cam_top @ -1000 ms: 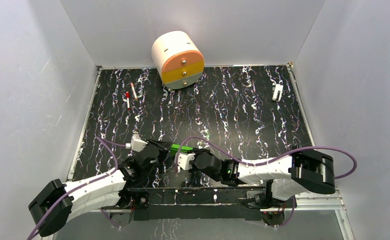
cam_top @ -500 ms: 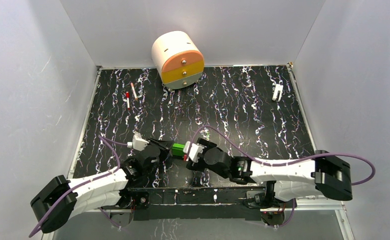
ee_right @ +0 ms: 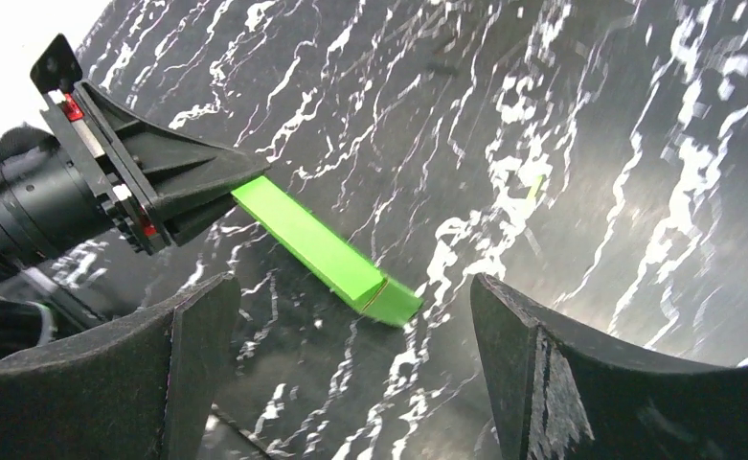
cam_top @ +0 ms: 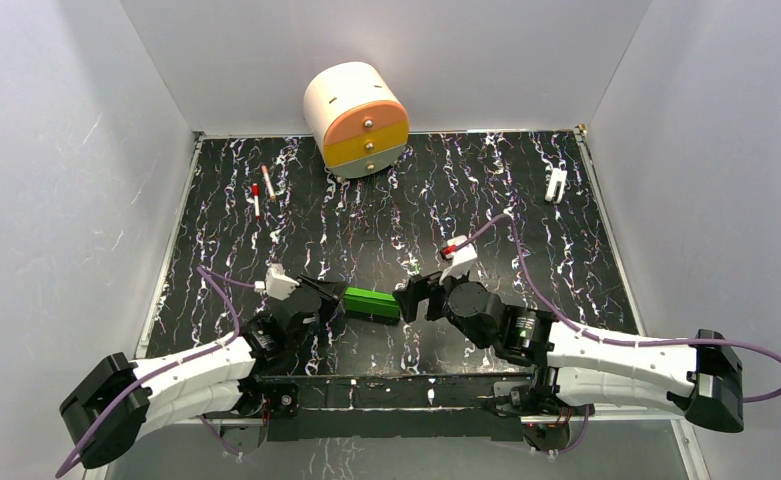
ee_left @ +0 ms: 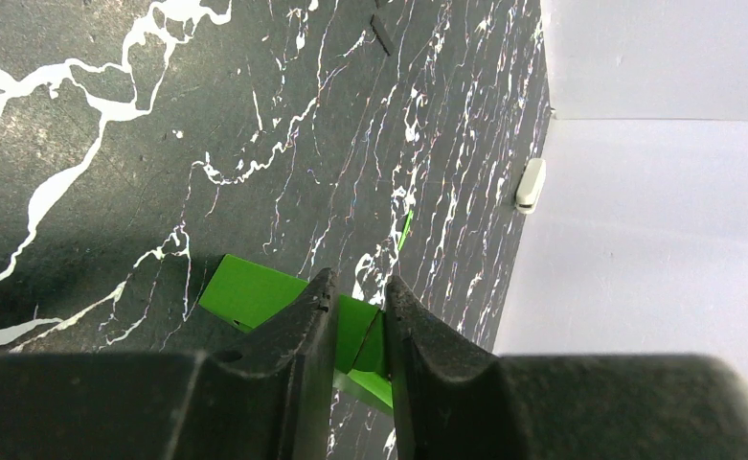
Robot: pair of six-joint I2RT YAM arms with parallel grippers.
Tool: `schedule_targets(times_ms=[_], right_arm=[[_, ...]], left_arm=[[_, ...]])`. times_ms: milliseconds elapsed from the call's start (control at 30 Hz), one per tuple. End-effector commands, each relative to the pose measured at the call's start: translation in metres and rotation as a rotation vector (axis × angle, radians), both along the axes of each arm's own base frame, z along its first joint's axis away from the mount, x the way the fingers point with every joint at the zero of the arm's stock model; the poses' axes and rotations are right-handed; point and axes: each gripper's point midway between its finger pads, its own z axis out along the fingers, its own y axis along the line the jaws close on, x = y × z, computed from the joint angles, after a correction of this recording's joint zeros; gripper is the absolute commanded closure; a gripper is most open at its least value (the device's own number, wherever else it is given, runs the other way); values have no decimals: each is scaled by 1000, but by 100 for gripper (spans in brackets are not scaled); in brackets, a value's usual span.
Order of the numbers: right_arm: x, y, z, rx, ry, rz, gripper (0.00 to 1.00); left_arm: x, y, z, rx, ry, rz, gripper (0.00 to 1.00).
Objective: Fold the paper box
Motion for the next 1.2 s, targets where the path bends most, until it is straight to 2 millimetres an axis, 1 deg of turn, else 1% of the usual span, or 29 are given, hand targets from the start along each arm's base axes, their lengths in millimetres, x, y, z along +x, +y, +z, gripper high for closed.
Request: schedule_targets(times_ms=[0,67,133,200,267,333,400,467,500,533,667,800,967,1033,1167], right_arm=[[-6,-1,-16,223,267,-157,1],[-5,-3,-23,284,316,-198,1],[-2,-2,-26,367,347,-216,1],[-2,1,-28,451,386,-201,1],[1,4,-34,500,417,-181,2],[2,7,-42,539,456,-163,6],[3,10,-45,592,476,-133,9],[2,12,-45,639,474,-95,14],[3,13,-42,658,468,-77,15],[3,15,-39,671,463,-62,16],[6,18,-41,679,483,-61,20],[9,18,-46,703,507,-68,24],[13,19,-56,693,536,-98,29],[13,20,-59,691,547,-99,32],[7,25,-67,676,578,-65,36]], left_arm=[[-29,32,-58,247,151,-43,100],[-29,31,-58,248,152,-46,100],[-29,30,-57,248,152,-48,100],[-28,30,-56,246,150,-48,100],[-27,29,-54,246,147,-48,100],[-27,29,-53,248,145,-50,100],[-27,29,-54,250,146,-51,100],[-27,29,-53,252,148,-52,100],[-27,29,-54,254,150,-52,100],[-27,29,-54,253,149,-52,100],[-28,28,-53,250,146,-55,100],[-27,27,-52,256,147,-60,100],[-27,27,-52,253,146,-61,100],[-27,27,-52,253,147,-60,100],[-27,27,-52,252,145,-61,100]])
